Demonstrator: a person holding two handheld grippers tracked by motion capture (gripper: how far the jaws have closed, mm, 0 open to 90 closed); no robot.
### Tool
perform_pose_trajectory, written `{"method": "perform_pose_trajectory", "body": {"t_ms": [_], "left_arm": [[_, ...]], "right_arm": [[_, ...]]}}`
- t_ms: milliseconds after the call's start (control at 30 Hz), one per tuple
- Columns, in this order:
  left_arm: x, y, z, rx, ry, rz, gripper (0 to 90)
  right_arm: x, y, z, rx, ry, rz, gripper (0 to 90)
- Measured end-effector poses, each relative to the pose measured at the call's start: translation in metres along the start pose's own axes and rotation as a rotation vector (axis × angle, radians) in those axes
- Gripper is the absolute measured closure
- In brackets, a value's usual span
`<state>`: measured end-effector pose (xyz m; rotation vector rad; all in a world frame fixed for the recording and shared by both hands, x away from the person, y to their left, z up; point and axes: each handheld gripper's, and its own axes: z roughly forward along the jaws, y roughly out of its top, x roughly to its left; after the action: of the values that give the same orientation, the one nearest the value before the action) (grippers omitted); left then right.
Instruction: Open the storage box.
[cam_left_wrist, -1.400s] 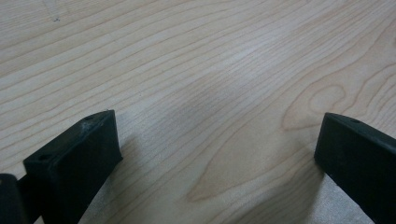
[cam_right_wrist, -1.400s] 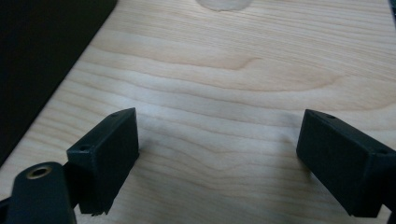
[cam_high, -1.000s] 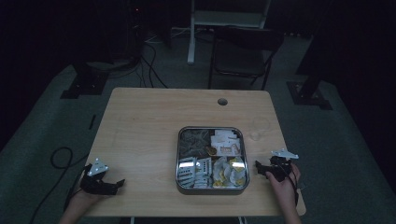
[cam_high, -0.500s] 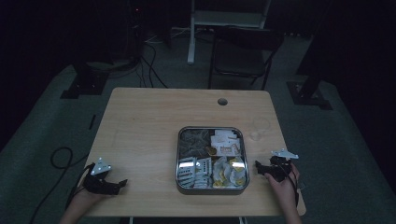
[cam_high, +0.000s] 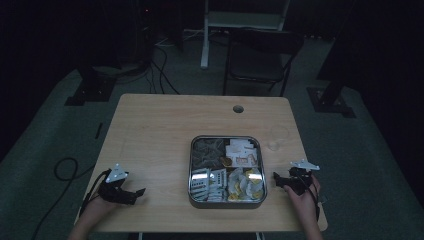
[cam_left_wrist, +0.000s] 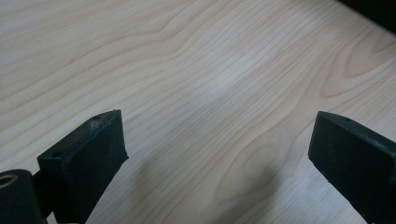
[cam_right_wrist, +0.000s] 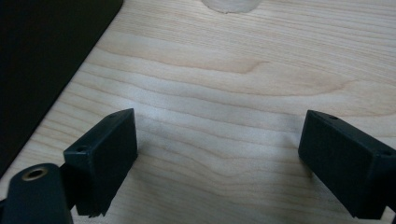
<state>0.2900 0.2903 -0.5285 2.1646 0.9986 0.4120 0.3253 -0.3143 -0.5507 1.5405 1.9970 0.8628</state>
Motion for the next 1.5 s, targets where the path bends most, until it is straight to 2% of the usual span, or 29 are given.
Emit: {"method": "perform_pose_trajectory", "body": {"t_ms": [333, 700, 1033, 1167, 1200, 1267, 1367, 1500], "left_arm": [[-0.016, 0.028, 0.010, -0.037, -0.066, 0.060, 4.6], [-0.034, 0.061, 0.014, -0.088, -0.138, 0.124, 4.8], [-0.043, 0.079, 0.017, -0.124, -0.192, 0.143, 4.9], [-0.049, 0.089, 0.019, -0.132, -0.208, 0.171, 4.9], [-0.051, 0.094, 0.020, -0.140, -0.226, 0.176, 4.9], [-0.052, 0.096, 0.020, -0.145, -0.227, 0.178, 4.9], [-0.056, 0.105, 0.022, -0.158, -0.253, 0.186, 6.1], [-0.064, 0.115, 0.028, -0.162, -0.267, 0.221, 6.1]], "right_arm": [[0.000, 0.000, 0.000, 0.000, 0.000, 0.001, 11.1], [0.000, 0.000, 0.000, 0.000, 0.000, 0.000, 11.1], [0.000, 0.000, 0.000, 0.000, 0.000, 0.000, 11.1], [0.000, 0.000, 0.000, 0.000, 0.000, 0.000, 11.1], [0.000, 0.000, 0.000, 0.000, 0.000, -0.001, 11.1], [0.000, 0.000, 0.000, 0.000, 0.000, 0.000, 11.1], [0.000, 0.000, 0.000, 0.000, 0.000, 0.000, 11.1], [0.000, 0.000, 0.000, 0.000, 0.000, 0.000, 11.2]]}}
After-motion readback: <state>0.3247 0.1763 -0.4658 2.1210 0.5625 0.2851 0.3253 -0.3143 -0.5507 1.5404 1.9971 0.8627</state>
